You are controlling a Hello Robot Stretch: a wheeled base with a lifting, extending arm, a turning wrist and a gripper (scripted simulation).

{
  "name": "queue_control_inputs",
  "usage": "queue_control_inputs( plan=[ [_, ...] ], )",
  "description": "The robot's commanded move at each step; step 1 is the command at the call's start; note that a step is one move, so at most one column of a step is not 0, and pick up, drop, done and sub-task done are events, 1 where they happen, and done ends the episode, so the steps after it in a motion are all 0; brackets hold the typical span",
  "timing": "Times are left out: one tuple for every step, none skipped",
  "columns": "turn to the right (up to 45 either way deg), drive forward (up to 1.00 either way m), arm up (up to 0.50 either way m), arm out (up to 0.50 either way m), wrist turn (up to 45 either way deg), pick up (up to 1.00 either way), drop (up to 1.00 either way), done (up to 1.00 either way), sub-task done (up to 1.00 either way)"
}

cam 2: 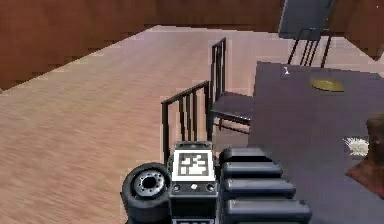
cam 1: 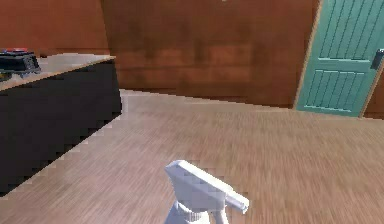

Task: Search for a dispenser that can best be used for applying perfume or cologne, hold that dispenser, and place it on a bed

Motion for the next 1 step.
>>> queue_control_inputs(
  plan=[
    [-27.0,0.0,0.0,0.0,0.0,0.0,0.0,0.0,0.0]
  ],
)
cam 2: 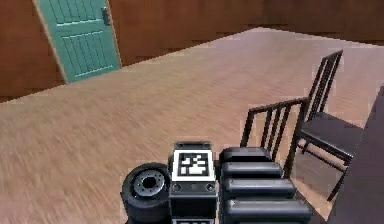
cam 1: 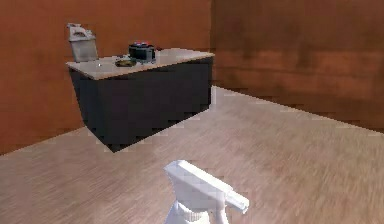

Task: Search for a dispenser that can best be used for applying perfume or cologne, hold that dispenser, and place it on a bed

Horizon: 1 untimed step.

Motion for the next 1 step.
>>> queue_control_inputs(
  plan=[
    [0.0,0.35,0.0,0.0,0.0,0.0,0.0,0.0,0.0]
  ],
)
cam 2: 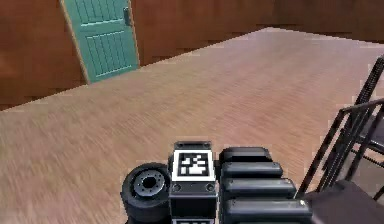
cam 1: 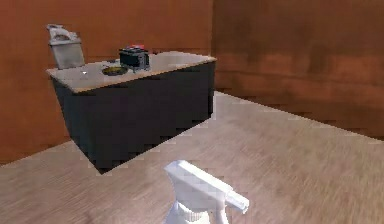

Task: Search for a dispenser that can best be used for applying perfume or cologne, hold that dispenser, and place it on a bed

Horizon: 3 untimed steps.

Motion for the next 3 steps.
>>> queue_control_inputs(
  plan=[
    [-45.0,0.0,0.0,0.0,0.0,0.0,0.0,0.0,0.0],
    [-39.0,0.0,0.0,0.0,0.0,0.0,0.0,0.0,0.0],
    [0.0,0.55,0.0,0.0,0.0,0.0,0.0,0.0,0.0]
  ],
)
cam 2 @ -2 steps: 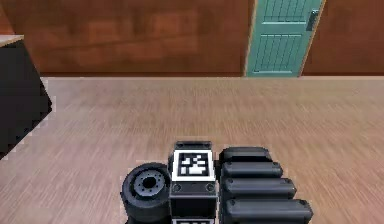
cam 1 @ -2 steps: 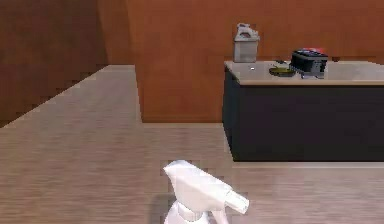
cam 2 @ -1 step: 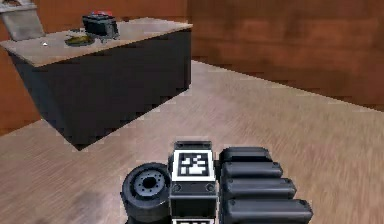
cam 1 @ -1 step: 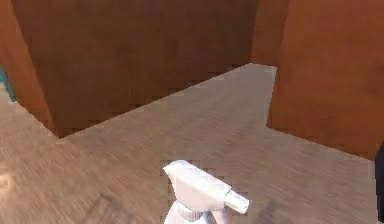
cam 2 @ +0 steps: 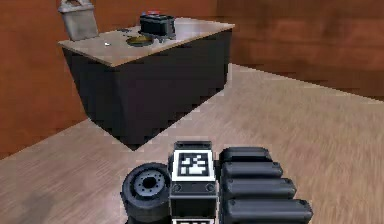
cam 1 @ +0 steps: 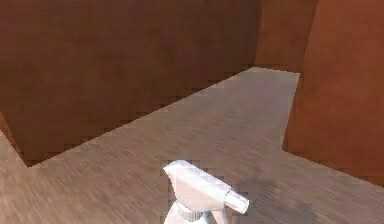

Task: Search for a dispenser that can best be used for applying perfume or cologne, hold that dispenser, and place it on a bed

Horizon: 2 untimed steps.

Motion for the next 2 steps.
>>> queue_control_inputs(
  plan=[
    [-45.0,0.0,0.0,0.0,0.0,0.0,0.0,0.0,0.0],
    [-6.0,0.0,0.0,0.0,0.0,0.0,0.0,0.0,0.0]
  ],
)
